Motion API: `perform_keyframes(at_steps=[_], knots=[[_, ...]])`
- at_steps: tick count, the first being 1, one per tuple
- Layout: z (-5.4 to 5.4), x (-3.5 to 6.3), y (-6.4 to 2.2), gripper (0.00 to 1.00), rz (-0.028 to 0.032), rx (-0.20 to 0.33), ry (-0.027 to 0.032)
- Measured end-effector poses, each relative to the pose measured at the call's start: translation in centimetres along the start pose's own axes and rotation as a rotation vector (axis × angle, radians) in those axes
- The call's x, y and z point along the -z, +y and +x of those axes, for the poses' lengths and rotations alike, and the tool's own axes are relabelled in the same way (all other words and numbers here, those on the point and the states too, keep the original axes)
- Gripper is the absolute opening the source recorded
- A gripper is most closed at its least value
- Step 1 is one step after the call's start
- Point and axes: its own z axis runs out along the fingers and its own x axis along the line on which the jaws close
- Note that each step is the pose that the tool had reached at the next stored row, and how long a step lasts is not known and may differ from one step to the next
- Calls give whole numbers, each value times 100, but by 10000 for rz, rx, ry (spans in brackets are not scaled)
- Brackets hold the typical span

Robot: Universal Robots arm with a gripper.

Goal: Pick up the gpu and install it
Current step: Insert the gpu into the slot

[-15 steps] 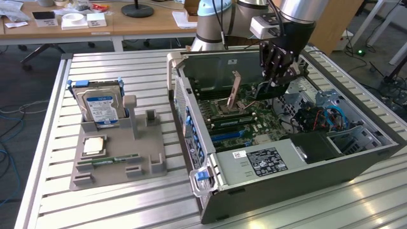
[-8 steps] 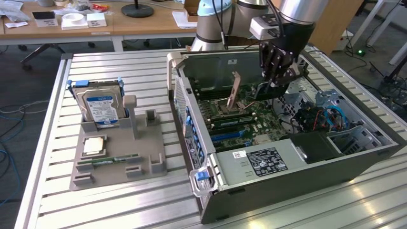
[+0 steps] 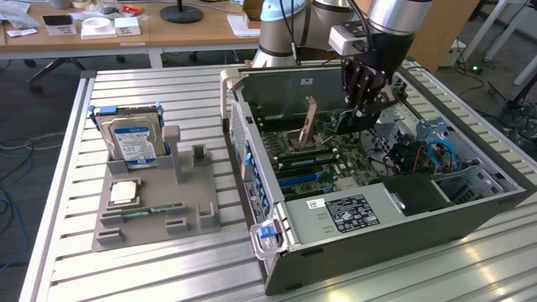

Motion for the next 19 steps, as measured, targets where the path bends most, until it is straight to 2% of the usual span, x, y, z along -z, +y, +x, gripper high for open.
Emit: perform_keyframes(at_steps=[19], knots=[[0,-43,0,26,2,0,-7]])
